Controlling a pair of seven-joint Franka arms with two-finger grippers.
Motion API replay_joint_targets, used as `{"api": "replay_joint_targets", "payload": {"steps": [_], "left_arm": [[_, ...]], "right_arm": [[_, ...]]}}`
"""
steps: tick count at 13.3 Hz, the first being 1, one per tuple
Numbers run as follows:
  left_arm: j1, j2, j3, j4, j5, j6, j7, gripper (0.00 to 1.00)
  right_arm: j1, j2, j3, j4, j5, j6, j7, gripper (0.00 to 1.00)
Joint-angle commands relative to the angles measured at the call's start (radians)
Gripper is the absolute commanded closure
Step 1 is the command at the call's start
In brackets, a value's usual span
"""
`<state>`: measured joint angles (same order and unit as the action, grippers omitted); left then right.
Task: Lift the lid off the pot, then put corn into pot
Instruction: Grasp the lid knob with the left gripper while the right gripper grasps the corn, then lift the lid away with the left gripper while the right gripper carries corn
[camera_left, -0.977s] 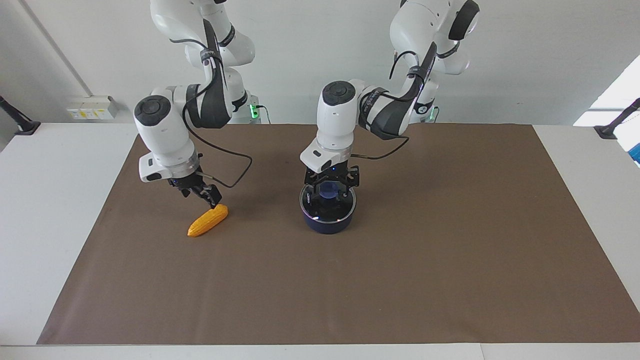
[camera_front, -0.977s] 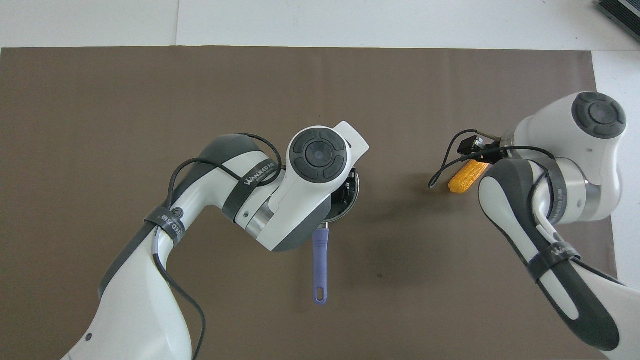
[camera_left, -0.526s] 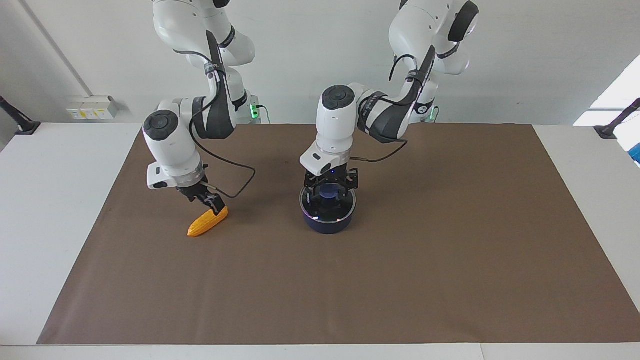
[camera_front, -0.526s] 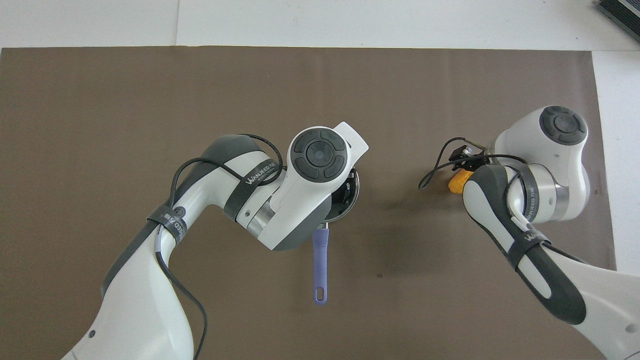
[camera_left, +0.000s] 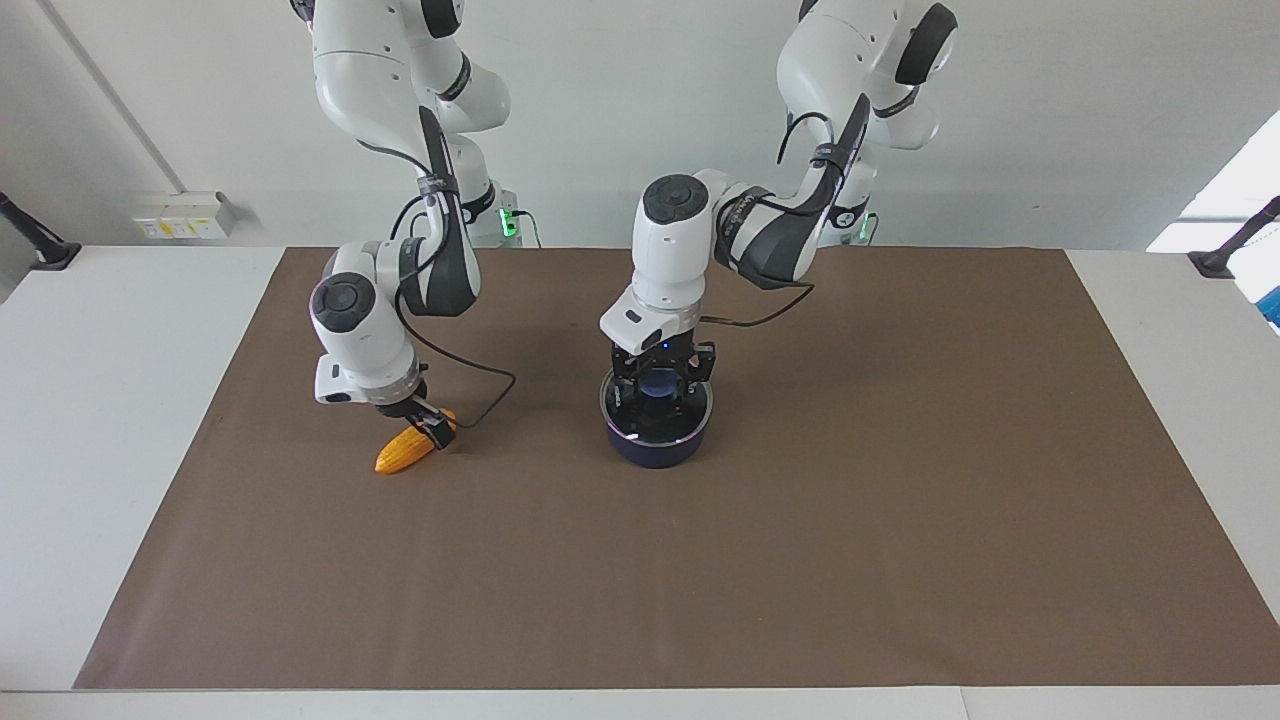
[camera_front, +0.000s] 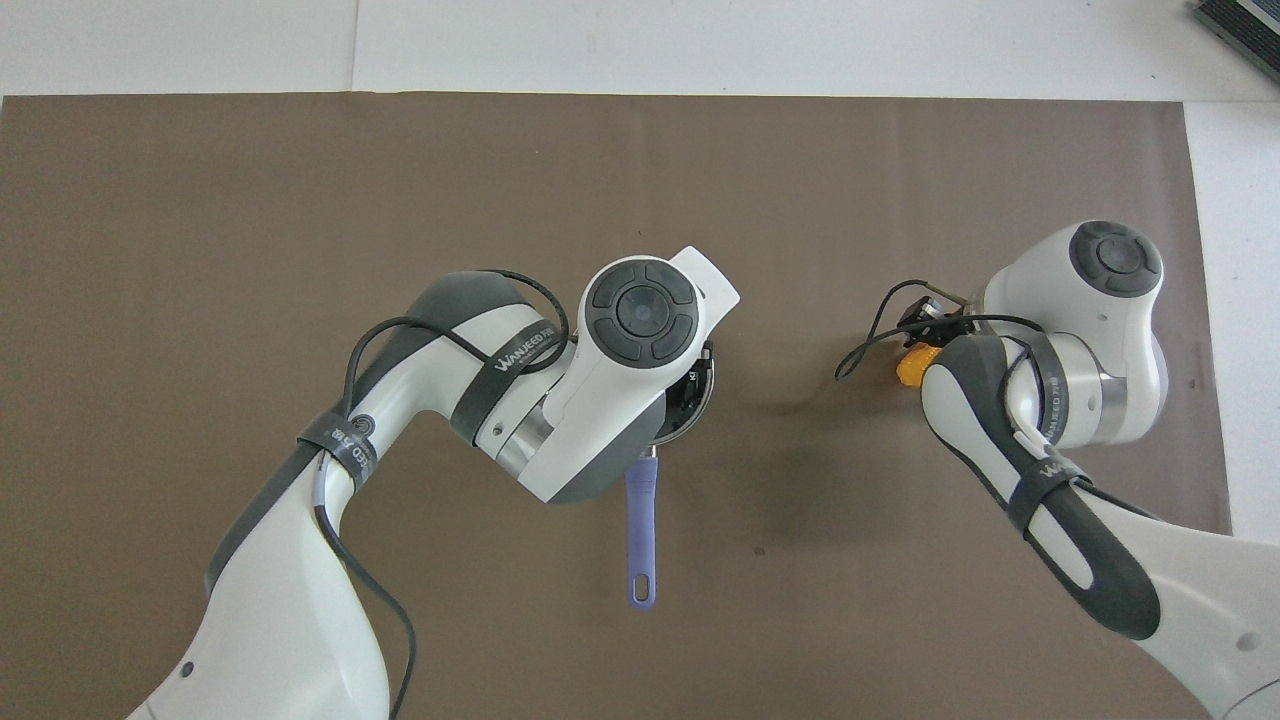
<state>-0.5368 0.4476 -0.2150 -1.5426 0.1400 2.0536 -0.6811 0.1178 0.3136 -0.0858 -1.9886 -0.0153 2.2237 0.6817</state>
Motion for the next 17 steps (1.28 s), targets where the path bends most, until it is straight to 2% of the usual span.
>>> {"api": "replay_joint_targets", "payload": {"steps": [1, 2, 4, 5, 8, 11, 13, 15, 17], "left_arm": [[-0.020, -0.017, 0.014, -0.021, 0.021, -0.016, -0.022, 0.74], [-0.020, -0.020, 0.014, -0.021, 0.021, -0.016, -0.022, 0.77], [-0.022, -0.024, 0.017, -0.014, 0.024, -0.038, -0.022, 0.94], [-0.022, -0.032, 0.014, -0.013, 0.048, -0.041, -0.020, 0.99], [-0.022, -0.082, 0.014, -0.013, 0.055, -0.085, -0.020, 1.00], [-0.008, -0.109, 0.014, -0.019, 0.055, -0.104, -0.018, 1.00], [0.009, -0.136, 0.020, -0.042, 0.055, -0.119, -0.009, 1.00], [0.053, -0.165, 0.022, -0.112, 0.058, -0.083, 0.008, 1.00], [0.130, -0.175, 0.022, -0.168, 0.058, -0.008, 0.064, 1.00]], "right_arm": [[-0.020, -0.010, 0.008, -0.022, 0.005, 0.036, 0.027, 1.00], [-0.021, -0.007, 0.008, -0.015, 0.006, 0.034, 0.047, 1.00], [-0.020, -0.005, 0.008, -0.012, 0.006, 0.037, 0.104, 1.00], [-0.015, -0.005, 0.008, -0.007, 0.006, 0.037, 0.104, 1.00], [-0.017, -0.045, 0.005, 0.042, 0.006, -0.011, 0.099, 1.00], [-0.004, -0.119, 0.008, 0.071, 0.008, -0.126, 0.119, 1.00], [0.022, -0.146, 0.020, 0.073, 0.012, -0.159, 0.208, 1.00], [0.086, -0.151, 0.021, 0.073, 0.012, -0.177, 0.280, 1.00], [0.108, -0.151, 0.024, 0.082, 0.012, -0.177, 0.337, 1.00]]}}
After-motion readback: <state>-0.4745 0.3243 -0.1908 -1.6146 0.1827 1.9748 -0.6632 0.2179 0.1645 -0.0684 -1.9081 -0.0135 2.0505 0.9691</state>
